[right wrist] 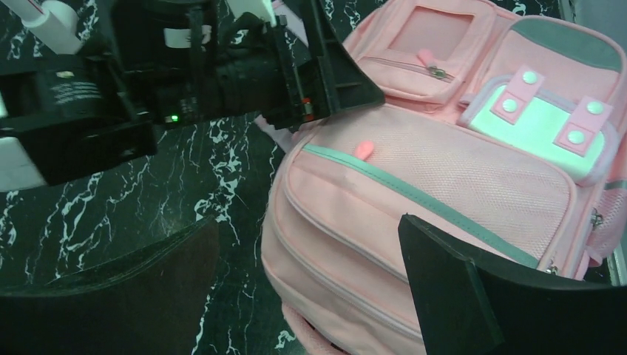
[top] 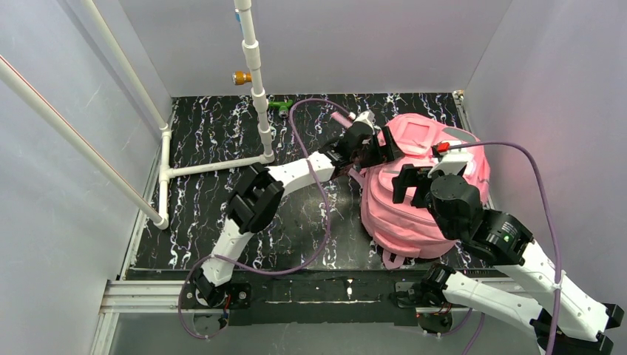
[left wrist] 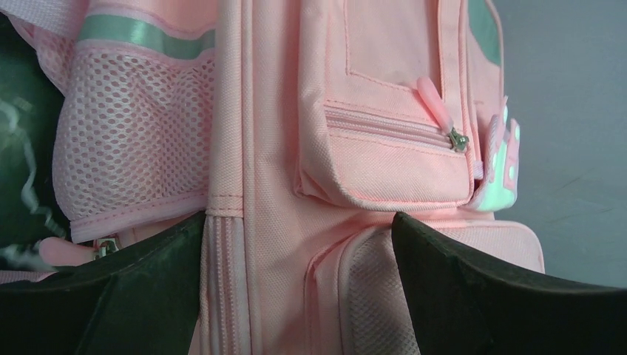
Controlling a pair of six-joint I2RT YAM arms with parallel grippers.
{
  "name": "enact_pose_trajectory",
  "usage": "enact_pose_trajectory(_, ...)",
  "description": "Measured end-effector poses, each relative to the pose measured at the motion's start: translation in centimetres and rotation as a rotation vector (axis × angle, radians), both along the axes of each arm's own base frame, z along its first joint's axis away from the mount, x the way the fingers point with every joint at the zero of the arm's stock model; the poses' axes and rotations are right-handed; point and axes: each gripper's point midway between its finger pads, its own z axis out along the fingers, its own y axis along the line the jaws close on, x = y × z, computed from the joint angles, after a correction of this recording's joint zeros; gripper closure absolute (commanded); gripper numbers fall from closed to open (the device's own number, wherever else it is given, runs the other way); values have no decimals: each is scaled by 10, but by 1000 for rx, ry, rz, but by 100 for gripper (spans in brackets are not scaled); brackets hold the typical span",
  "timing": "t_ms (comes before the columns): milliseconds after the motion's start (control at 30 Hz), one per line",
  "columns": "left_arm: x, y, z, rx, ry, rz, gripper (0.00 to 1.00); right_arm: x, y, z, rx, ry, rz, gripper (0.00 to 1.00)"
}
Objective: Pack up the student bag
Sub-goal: Move the student bag to the center of the board, then reset both arms
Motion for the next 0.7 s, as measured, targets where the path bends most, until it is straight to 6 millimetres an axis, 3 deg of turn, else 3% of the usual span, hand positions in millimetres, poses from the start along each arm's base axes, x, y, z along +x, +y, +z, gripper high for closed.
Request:
enact_pose_trajectory(100, 15, -22, -1, -47, -28, -33, 11, 0, -2, 8, 27, -6, -20, 2)
enact_pose_trajectory(200, 17, -21, 1, -43, -46, -57, 5, -1, -3, 13, 44, -8, -28, 2)
enact_pose_trajectory(300, 15, -7, 4, -9, -64, -80, 2, -2, 0, 19, 53, -9, -9, 2)
enact_pose_trajectory(400, 7, 25, 16, 78, -75, -105, 2, 0, 8, 31, 69, -11, 16, 2)
enact_pose_trajectory(467, 0, 57, 42, 132, -112, -118, 2, 2, 14, 39, 73, -15, 29, 2)
enact_pose_trajectory(533, -8, 89, 81, 163, -173, -120, 2, 5, 18, 45, 63, -21, 41, 2)
enact_pose_trajectory(600, -16, 125, 132, 175, -275, -106, 2, 6, 19, 48, 52, -29, 45, 2)
enact_pose_trajectory(667, -26, 168, 198, 180, -431, -59, 2, 8, 19, 52, 41, -38, 45, 2)
enact_pose_trajectory(700, -29, 175, 208, 178, -457, -49, 2, 8, 18, 55, 37, -46, 44, 2)
